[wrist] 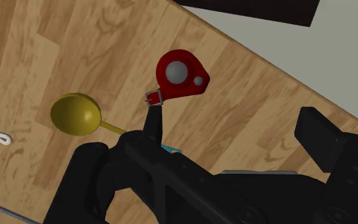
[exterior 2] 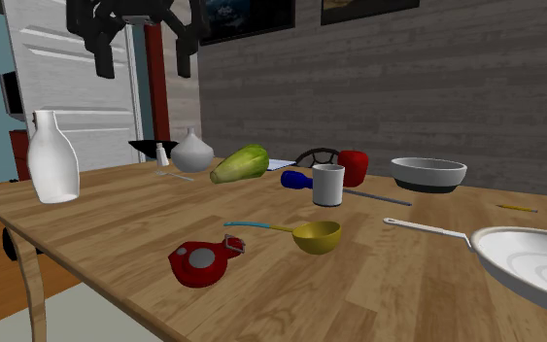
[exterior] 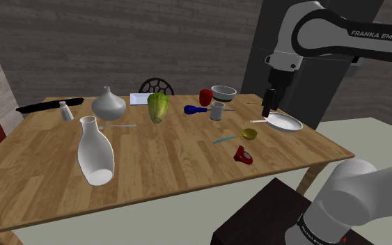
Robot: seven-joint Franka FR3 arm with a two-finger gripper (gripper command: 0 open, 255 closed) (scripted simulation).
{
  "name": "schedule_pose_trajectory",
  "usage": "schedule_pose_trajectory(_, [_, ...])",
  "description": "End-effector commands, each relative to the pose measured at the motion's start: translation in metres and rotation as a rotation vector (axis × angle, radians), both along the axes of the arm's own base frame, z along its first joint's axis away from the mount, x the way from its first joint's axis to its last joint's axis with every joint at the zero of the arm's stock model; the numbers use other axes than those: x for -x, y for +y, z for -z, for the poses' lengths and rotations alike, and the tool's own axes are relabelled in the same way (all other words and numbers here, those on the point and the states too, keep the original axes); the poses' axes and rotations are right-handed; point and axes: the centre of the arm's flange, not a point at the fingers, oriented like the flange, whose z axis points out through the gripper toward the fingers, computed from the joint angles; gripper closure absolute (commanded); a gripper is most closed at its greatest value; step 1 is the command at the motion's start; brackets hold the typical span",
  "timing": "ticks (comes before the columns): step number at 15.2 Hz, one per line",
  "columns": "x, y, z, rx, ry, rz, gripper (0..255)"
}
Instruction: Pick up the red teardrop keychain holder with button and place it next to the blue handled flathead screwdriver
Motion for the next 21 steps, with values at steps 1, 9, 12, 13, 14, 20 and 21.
schedule_pose_trajectory(1, [0.000,0.000,0.000,0.000,0.000,0.000,0])
schedule_pose_trajectory(9, [-0.013,-0.018,0.100,-0.021,-0.115,0.245,0])
schedule_pose_trajectory(12, [-0.020,-0.025,0.137,-0.028,-0.158,0.337,0])
schedule_pose_trajectory(13, [-0.023,-0.028,0.150,-0.031,-0.173,0.367,0])
schedule_pose_trajectory(14, [-0.025,-0.031,0.162,-0.034,-0.187,0.398,0])
schedule_pose_trajectory(20, [-0.041,-0.044,0.227,-0.046,-0.258,0.549,0])
schedule_pose_trajectory(21, [-0.042,-0.044,0.232,-0.046,-0.258,0.549,0])
